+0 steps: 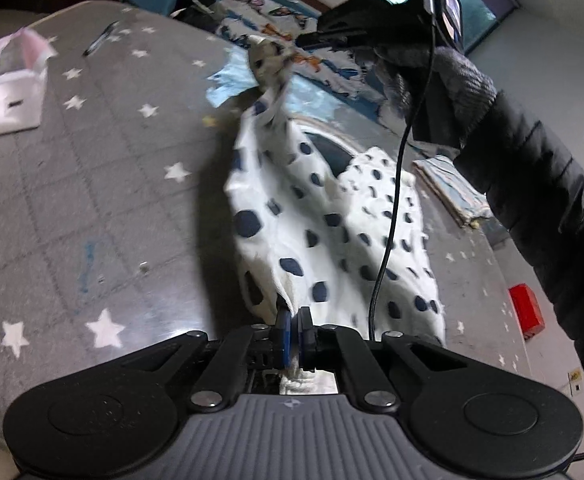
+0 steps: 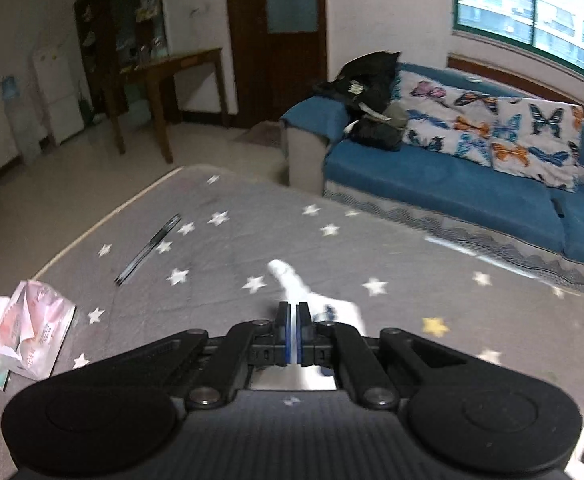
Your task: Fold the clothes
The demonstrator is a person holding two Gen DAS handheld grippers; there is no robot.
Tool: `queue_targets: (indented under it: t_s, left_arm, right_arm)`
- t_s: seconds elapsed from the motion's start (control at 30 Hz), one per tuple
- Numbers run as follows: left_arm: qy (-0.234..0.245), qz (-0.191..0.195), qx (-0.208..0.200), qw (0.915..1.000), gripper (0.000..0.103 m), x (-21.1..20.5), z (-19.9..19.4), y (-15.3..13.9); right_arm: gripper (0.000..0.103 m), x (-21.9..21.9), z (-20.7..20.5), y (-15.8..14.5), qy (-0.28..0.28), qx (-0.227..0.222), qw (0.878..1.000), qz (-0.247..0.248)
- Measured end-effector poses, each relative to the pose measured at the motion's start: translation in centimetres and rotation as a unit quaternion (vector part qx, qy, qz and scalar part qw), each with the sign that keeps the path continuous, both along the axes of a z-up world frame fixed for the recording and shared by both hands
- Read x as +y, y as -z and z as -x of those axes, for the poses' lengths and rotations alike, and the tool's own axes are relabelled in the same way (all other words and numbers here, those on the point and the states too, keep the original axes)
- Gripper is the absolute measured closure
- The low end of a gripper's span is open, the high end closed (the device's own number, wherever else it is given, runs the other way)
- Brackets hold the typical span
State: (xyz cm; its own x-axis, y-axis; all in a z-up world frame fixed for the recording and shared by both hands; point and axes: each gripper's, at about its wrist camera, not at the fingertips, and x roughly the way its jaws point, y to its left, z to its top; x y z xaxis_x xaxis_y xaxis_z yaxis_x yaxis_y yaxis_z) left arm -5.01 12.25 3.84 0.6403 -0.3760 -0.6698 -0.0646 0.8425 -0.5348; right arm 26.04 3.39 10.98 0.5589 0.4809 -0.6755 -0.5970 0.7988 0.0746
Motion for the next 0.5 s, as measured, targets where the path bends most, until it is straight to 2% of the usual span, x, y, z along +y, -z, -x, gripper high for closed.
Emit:
queue_targets:
  t_s: [0.13,0.23,0.37,0.5]
  left_arm:
    - [0.025,-0.001,-0.018,0.9995,0.100,-1.3,-0.4,-1.4]
    - [0.032,-0.006,-0.014,0.9994,0.100,-2.2,-0.8,-1.5]
    - [0.031,-0.008,-0.002,0.9995,0.100,-2.5,-0.7,-1.0]
    - [0.023,0.000,0.011,0.9997,0.100,-2.1,-0.6,0.0]
  right_arm:
    - [0.102,-4.3,-0.6,-0.8,0.029,0.009,1.000,-0.009]
    - [0.101,-5.9,-0.9,-0.1,0.027,0.022,0.999,0.002]
    - [0.097,-4.3,-0.7,1.8,0.005,0.035,0.999,0.033]
    - [0.093,-0.4,-0.1,3.8,-0.027,0.054,0.997,0.043]
